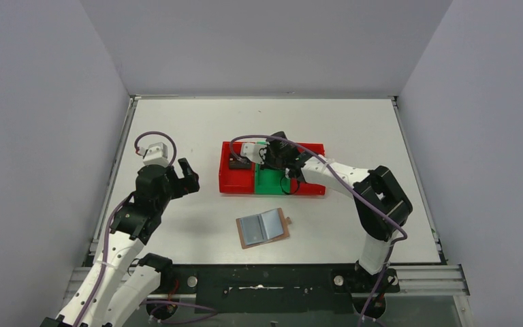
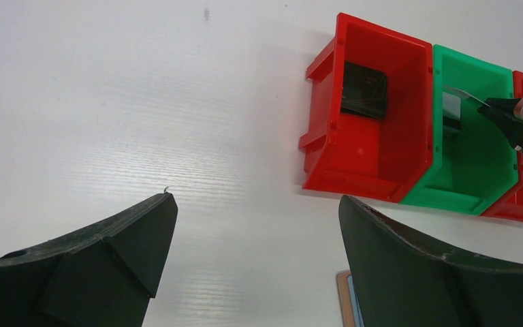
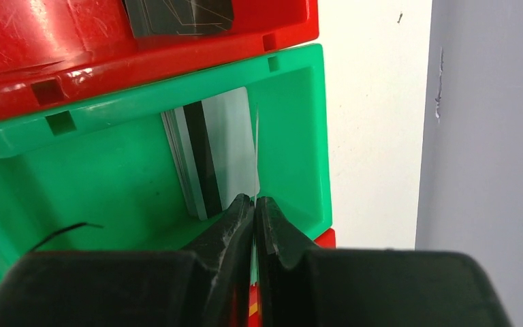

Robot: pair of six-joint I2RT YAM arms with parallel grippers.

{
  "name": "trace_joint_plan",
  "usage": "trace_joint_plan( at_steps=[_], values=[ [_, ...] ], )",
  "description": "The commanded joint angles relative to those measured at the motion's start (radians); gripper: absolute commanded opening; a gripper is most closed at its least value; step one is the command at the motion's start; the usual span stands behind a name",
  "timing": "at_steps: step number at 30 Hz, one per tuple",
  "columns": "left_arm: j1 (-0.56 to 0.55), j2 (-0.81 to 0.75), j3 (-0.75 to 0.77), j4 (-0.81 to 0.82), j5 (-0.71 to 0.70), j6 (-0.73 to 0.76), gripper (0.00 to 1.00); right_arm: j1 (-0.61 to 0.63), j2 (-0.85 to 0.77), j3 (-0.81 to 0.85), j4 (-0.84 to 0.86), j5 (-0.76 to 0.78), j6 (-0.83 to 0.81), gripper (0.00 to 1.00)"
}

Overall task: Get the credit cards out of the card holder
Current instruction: Place the credit card in the storage box.

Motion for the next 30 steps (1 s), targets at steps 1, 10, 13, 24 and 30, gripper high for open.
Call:
trace_joint_plan(
  at_steps=[1, 10, 13, 24, 30],
  values=[
    [0.006, -0.009, 0.006, 0.06, -0.008, 0.016, 0.91, -0.016, 0.027, 0.039, 0.045, -0.018, -0.055, 0.05],
    [0.008, -0.006, 0.004, 0.061, -0.006, 0.019, 0.91, -0.035, 0.084, 0.059, 0.068, -0.038, -0.117, 0.06],
    [0.007, -0.004, 0.004, 0.063, -0.004, 0.019, 0.91, -0.037, 0.087, 0.051, 0.084, -0.03, -0.126, 0.07],
    [0.008, 0.001, 0.002, 0.063, -0.001, 0.02, 0.91, -0.051, 0.099, 0.04, 0.043, -0.049, -0.129, 0.18],
    [0.008, 0.004, 0.003, 0.063, 0.001, 0.021, 0.91, -0.051, 0.084, 0.045, -0.001, -0.079, -0.118, 0.32]
  ],
)
